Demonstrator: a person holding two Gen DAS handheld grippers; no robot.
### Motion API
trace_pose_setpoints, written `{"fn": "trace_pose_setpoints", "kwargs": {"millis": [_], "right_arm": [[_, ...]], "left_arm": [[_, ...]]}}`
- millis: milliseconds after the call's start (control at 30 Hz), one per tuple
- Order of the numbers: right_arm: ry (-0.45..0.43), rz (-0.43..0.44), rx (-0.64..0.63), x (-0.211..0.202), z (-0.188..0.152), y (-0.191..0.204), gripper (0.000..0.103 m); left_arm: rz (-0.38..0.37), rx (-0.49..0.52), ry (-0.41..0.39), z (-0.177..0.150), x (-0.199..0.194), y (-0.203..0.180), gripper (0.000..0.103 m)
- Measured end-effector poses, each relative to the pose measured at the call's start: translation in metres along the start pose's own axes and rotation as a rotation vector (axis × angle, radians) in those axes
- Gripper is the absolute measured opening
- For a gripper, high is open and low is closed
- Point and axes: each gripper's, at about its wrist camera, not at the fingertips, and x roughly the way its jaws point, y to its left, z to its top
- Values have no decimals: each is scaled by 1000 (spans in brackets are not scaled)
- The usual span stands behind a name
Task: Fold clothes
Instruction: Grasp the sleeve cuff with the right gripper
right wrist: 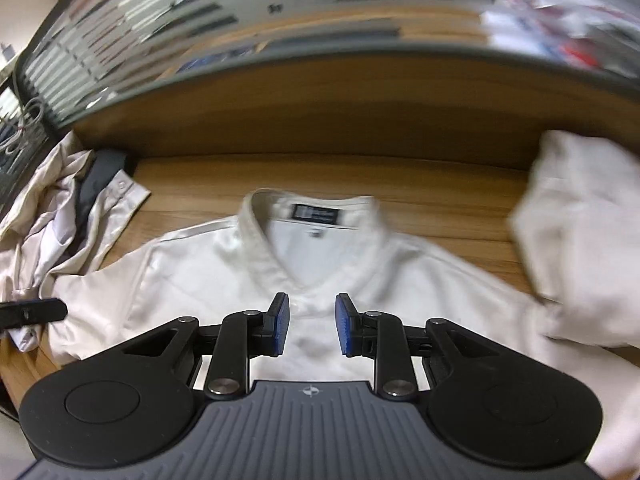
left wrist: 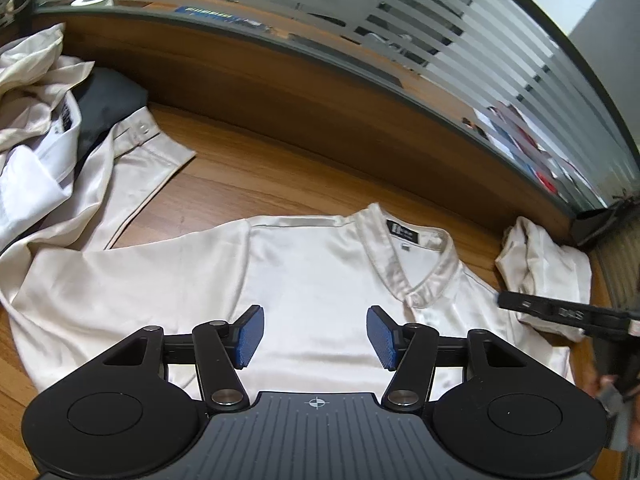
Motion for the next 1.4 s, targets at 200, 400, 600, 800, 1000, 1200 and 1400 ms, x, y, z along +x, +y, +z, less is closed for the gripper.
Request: {"fn": "trace_pose_setpoints", "kwargs": {"millis": [200, 400, 600, 800, 1000, 1200, 1400], "right_arm": [[-38, -88, 74, -67, -34, -46, 32], [-61, -191, 179, -123, -80, -91, 40], [-30, -303, 272, -152, -140, -129, 45], [13, -391, 312, -161, -197, -156, 60], [51, -413, 387, -152, -227, -175, 69], [75, -451, 367, -137, -230, -178, 40], [-5, -369, 406, -163, -213, -175, 2]], "left_arm": [[-30, 60, 12, -2, -5, -25, 63], [-62, 129, 29, -10, -8, -54, 65], [-83, 187, 64, -24, -8, -82, 65], [-87, 248, 115, -45, -6, -105, 69], [-93, 291, 150, -62, -6, -123, 69], [-101, 325, 158, -73, -8, -133, 69], [-108, 319, 148, -75, -13, -129, 69]]}}
